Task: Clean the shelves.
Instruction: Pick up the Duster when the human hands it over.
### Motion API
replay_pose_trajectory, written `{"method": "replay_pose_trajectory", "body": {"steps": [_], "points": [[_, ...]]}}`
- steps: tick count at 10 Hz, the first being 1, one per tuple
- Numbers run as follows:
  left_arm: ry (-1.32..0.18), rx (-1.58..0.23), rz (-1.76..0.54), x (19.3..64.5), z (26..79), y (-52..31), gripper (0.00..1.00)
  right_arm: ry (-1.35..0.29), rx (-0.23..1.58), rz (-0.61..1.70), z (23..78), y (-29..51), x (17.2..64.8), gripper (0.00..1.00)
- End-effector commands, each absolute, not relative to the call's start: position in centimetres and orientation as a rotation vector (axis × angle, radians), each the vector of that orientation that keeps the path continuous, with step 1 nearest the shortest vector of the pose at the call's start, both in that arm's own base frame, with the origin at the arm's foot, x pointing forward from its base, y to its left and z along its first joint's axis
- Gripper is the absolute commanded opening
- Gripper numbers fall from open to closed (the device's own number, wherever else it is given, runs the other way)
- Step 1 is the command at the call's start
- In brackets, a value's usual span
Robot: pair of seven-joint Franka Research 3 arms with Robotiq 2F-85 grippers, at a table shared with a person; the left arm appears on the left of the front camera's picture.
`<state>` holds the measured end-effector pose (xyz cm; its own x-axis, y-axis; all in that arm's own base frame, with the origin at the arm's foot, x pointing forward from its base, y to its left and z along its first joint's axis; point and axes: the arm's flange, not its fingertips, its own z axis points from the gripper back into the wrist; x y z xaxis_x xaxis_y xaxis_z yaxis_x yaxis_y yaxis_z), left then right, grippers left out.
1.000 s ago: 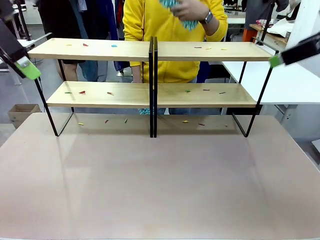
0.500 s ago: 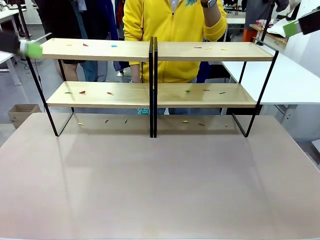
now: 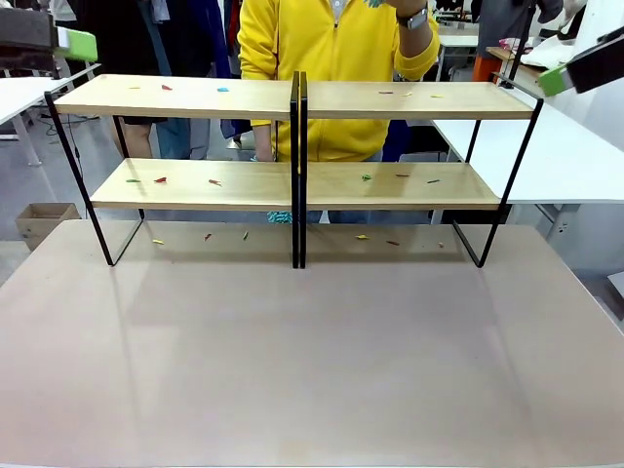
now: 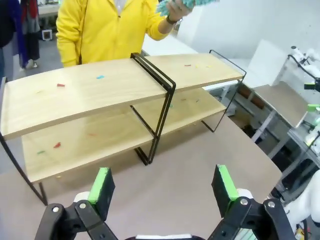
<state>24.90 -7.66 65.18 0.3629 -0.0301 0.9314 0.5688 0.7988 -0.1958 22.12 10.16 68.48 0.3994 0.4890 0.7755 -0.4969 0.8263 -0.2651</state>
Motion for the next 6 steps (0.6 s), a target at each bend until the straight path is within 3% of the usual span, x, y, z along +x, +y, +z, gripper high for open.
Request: {"method": "replay_pose_trajectory", "body": {"steps": [1,6], "points": [[-1.170,-0.519,-0.333,25.2,66.9,-8.0,1.00,-0.913,-0.012,0.620,68.0,11.2,24.3,1.00],[-1.160,-0.365,-0.185,26.4,68.3,-11.3,1.00,-0.876,0.038,0.581,66.8,11.2,27.4,1.00]]}}
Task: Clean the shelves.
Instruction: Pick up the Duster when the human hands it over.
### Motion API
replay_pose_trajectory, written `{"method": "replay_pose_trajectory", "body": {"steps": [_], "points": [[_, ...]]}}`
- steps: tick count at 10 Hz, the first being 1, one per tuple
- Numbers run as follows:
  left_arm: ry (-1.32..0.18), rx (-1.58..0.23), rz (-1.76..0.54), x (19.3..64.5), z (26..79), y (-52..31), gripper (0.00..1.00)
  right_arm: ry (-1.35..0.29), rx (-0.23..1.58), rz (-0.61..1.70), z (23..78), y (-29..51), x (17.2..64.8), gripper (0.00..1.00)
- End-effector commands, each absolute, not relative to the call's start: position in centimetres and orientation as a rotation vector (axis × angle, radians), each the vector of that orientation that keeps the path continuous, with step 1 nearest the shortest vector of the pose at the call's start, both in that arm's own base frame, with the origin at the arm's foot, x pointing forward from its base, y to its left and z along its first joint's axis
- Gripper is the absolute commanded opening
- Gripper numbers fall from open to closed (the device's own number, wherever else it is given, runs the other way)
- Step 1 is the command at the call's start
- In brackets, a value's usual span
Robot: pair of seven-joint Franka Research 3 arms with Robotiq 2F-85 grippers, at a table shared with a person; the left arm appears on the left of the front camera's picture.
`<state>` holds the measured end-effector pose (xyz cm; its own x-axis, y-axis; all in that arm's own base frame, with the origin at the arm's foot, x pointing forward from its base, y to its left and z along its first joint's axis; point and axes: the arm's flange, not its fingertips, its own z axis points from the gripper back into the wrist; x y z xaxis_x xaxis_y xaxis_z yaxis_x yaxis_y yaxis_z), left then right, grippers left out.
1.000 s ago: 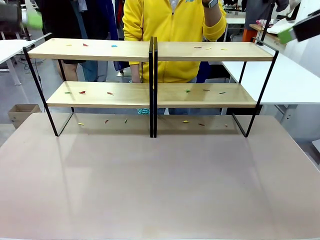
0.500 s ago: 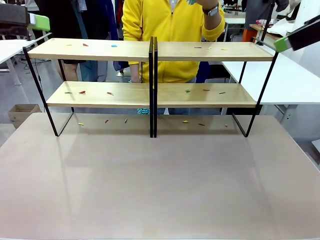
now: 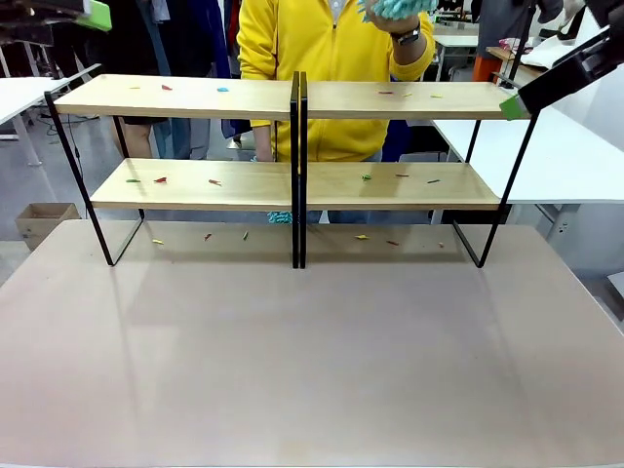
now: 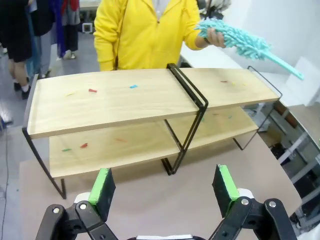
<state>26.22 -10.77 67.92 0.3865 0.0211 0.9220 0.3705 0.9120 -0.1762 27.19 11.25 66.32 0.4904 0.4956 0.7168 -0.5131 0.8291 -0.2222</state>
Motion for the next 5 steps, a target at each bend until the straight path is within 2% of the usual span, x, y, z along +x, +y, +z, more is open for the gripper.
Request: {"method": "replay_pose_trajectory", "body": {"steps": [1,5], "points": [[-1.135,-0.344,-0.163,26.7,68.2,-11.5,1.00,-0.867,0.047,0.583,66.5,11.2,27.6,1.00],[-1.108,-0.263,-0.175,28.0,67.9,-13.4,1.00,-0.851,0.062,0.576,65.9,11.1,28.2,1.00]]}}
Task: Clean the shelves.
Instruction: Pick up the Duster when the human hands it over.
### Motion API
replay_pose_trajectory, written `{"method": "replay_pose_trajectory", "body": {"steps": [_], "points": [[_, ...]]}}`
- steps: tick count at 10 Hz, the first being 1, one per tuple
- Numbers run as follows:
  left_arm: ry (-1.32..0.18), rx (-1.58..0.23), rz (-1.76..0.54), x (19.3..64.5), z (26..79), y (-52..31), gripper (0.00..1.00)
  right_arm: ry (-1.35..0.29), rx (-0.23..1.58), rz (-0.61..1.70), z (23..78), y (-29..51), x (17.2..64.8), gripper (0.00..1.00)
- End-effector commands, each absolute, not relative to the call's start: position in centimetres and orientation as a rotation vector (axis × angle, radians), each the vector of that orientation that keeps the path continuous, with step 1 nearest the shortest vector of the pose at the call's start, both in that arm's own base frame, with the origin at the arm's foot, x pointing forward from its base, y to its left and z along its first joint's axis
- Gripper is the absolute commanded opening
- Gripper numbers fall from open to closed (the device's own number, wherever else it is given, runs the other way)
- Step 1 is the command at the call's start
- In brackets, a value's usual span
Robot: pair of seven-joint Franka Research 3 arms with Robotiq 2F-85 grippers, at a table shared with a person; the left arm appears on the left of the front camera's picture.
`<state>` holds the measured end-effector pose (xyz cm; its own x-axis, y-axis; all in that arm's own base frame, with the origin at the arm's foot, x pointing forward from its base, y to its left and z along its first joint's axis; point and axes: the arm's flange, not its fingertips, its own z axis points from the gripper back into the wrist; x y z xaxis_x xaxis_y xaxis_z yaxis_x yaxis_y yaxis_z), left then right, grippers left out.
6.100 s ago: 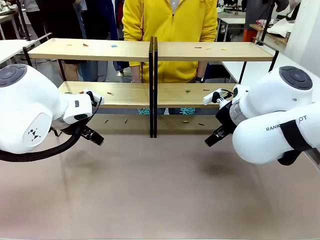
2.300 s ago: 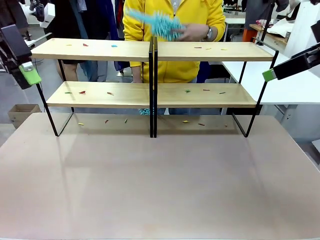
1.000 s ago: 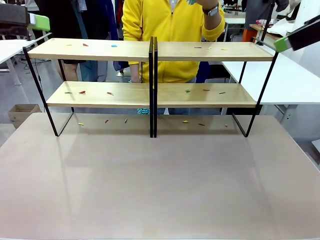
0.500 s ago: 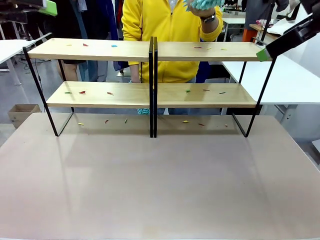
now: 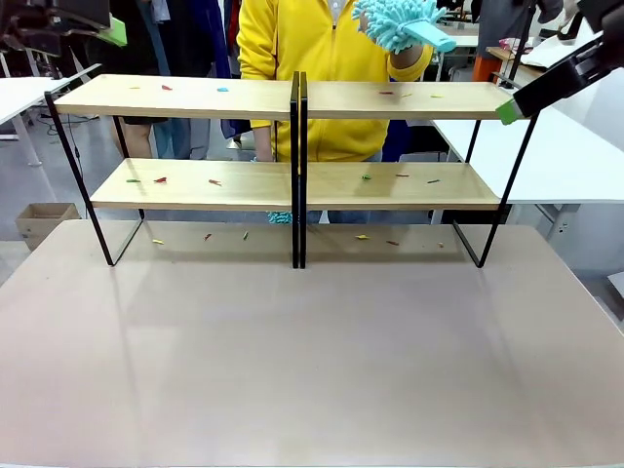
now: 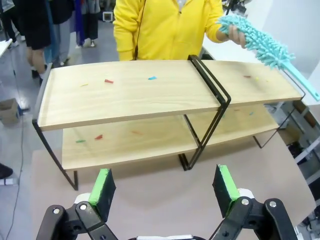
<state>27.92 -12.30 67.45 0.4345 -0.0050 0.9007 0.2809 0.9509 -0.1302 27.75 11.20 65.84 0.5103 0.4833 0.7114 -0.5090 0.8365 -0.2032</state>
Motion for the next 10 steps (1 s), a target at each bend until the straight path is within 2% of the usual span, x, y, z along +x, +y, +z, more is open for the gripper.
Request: {"method": "replay_pose_trajectory", "body": {"steps": [1,7,9,10], "points": [[-1.075,-0.247,-0.213,28.5,67.5,-14.5,1.00,-0.850,0.060,0.573,65.8,10.9,28.3,1.00],[-1.050,-0.235,-0.207,29.6,67.6,-15.5,1.00,-0.852,0.064,0.557,65.5,10.6,28.3,1.00],[-1.044,-0.213,-0.249,29.5,66.9,-15.2,1.00,-0.840,0.043,0.583,65.7,10.6,28.1,1.00],[-1.044,-0.213,-0.249,29.5,66.9,-15.2,1.00,-0.829,0.010,0.671,65.5,11.1,27.3,1.00]]}}
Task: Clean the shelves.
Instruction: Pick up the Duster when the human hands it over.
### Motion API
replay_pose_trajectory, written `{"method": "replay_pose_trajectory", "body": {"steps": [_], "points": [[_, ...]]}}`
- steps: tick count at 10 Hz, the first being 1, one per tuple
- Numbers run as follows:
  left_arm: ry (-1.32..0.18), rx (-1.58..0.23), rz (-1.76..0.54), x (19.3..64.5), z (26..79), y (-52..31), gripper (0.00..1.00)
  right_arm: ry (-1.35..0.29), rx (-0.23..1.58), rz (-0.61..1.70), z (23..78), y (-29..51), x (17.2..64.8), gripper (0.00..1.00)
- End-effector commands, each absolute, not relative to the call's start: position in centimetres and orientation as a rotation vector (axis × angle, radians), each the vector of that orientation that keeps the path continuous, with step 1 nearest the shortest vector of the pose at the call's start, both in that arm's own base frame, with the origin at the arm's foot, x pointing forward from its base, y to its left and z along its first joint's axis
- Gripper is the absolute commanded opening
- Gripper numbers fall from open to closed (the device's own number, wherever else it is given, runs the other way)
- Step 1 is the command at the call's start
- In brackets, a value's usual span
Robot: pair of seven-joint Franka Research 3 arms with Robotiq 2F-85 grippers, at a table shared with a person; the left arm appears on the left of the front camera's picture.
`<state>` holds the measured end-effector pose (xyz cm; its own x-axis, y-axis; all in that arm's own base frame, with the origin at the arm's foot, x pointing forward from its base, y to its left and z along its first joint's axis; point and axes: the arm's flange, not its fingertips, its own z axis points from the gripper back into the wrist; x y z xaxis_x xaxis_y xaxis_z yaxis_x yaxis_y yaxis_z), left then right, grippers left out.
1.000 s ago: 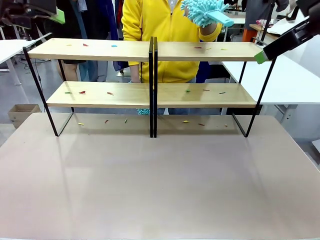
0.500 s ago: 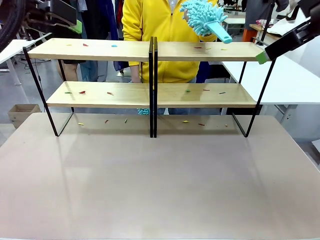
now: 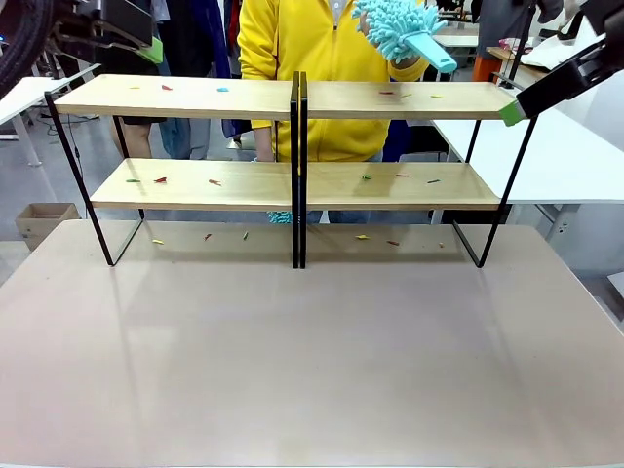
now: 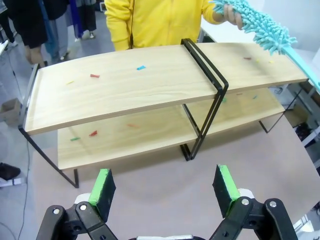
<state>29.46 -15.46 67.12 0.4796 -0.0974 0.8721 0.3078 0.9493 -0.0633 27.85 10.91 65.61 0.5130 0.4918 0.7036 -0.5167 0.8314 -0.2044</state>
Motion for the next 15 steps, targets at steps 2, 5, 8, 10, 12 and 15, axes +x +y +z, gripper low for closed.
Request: {"method": "replay_pose_trajectory", "body": {"steps": [2,5,8,10,12,15], "points": [[-1.044,-0.213,-0.249,29.5,66.9,-15.2,1.00,-0.826,0.017,0.613,64.9,11.8,28.3,1.00],[-1.044,-0.213,-0.249,29.5,66.9,-15.2,1.00,-0.826,0.027,0.480,65.6,13.6,29.3,1.00],[-1.044,-0.213,-0.249,29.5,66.9,-15.2,1.00,-0.897,0.019,0.433,68.9,15.5,27.1,1.00],[-1.044,-0.213,-0.249,29.5,66.9,-15.2,1.00,-0.938,0.041,0.500,70.1,16.0,24.5,1.00],[-1.044,-0.213,-0.249,29.5,66.9,-15.2,1.00,-0.963,0.054,0.550,70.3,16.6,23.3,1.00],[-1.044,-0.213,-0.249,29.5,66.9,-15.2,1.00,-0.978,0.055,0.563,70.3,17.1,23.2,1.00]]}}
